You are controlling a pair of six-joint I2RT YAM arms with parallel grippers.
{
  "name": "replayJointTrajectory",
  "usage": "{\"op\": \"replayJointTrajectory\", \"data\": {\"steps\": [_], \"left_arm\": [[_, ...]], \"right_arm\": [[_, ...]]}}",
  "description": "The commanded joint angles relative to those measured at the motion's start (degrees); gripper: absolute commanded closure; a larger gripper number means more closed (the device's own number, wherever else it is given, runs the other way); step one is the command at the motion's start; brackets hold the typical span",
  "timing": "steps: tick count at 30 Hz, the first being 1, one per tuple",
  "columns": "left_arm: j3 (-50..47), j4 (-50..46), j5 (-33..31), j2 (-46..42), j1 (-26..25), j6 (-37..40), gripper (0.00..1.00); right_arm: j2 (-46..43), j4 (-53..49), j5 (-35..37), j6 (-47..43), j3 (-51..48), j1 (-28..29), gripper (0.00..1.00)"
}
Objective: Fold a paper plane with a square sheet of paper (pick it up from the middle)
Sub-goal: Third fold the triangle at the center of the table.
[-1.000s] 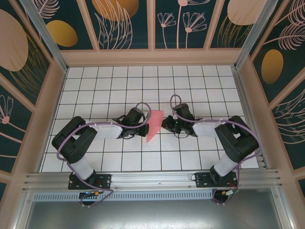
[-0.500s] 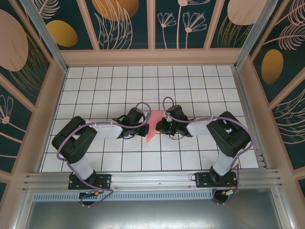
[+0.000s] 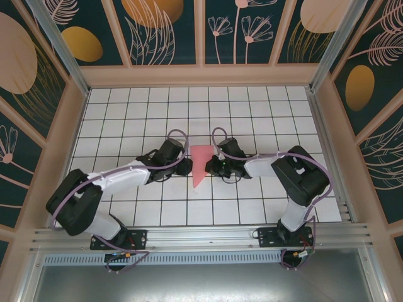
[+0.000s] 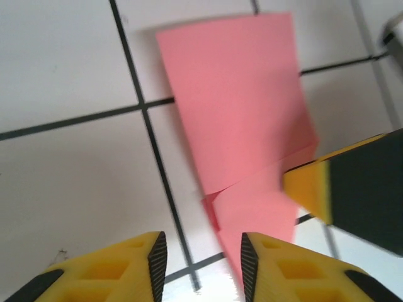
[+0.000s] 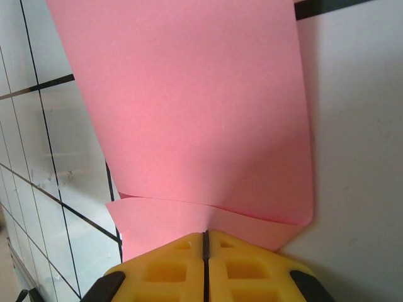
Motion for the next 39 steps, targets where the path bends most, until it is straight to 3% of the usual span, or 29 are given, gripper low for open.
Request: {"op": "replayJointTrajectory", "data": {"steps": [1,5,8,15,27,39], "left_arm": [[-0.4,1.6,7.6,-2.4,0.1,-3.5,0.66],[-2.4,11.3,21.2,0.1,0.1,-9.3,0.76],[-4.5,18.3,26.4,2.9,0.1,-13.4,0.80],[-3.5,20.8,30.8,11.8,0.1,-15.8,0.85],[-5.3,13.4,25.3,17.6,0.1,-13.6,0.89],[-12.0,11.6,27.6,11.5,0.2,-13.4,0.88]], "right_arm": [[0.0,-4.7,3.2,-0.1,-0.7,0.3,0.91],[0.0,-3.9,3.3,0.5,-1.2,0.3,0.90],[0.4,-3.8,3.3,0.6,-1.2,0.3,0.91],[0.9,-4.1,3.5,0.7,-1.0,0.3,0.90],[1.7,-5.4,4.4,0.4,-1.1,0.3,0.90],[2.5,-7.2,6.1,-0.3,-0.3,0.3,0.90]]}}
